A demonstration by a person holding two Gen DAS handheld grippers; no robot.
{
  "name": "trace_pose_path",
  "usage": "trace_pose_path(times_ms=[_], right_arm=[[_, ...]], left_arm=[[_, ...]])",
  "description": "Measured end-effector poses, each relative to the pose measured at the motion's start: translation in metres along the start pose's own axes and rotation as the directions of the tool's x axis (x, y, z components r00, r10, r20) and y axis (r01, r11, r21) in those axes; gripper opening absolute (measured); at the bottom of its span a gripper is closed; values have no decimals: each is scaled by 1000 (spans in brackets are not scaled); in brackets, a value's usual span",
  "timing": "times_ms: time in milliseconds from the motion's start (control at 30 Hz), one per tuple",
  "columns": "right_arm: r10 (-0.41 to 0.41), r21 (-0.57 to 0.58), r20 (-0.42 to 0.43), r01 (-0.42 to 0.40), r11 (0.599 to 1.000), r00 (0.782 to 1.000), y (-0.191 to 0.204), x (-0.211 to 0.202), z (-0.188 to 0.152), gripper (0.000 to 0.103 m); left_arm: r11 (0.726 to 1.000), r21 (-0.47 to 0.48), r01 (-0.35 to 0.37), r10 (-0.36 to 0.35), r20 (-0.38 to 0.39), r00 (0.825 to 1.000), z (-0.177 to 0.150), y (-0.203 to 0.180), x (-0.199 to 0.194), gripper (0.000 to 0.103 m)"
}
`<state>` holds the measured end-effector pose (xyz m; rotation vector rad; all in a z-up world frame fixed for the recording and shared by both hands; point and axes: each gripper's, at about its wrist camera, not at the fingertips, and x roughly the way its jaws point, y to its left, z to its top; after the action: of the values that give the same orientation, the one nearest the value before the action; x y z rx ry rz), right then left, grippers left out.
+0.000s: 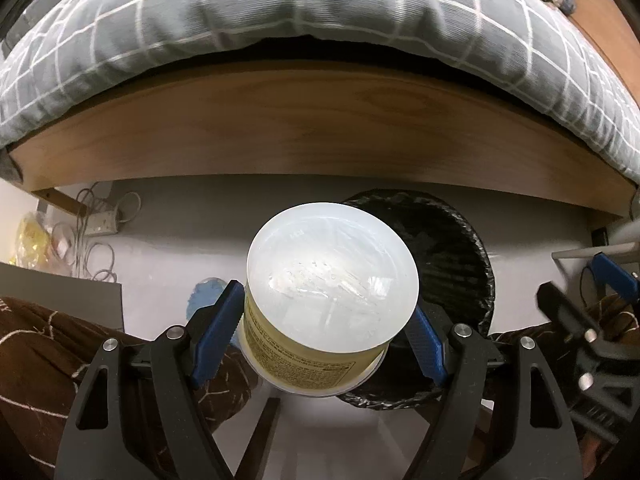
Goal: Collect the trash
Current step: 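Open the right tool to drop the bubble-wrap bag into the bin, then open the left tool to drop the yellow cup into the bin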
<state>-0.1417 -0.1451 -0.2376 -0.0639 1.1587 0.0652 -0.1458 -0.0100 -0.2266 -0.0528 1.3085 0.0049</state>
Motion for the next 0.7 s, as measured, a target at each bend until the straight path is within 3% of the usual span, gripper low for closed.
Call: trace_pose_path(times_ms=[400, 700], right_arm=[[-29, 102, 6, 28, 994, 1000, -52, -9, -12, 95], [-27, 141, -13, 29, 990, 1000, -62, -5, -15, 95]], left_arm=[[993, 117, 29, -29, 0, 1000, 0, -56, 4, 75], [987, 160, 31, -32, 4, 999, -4, -79, 12, 76]])
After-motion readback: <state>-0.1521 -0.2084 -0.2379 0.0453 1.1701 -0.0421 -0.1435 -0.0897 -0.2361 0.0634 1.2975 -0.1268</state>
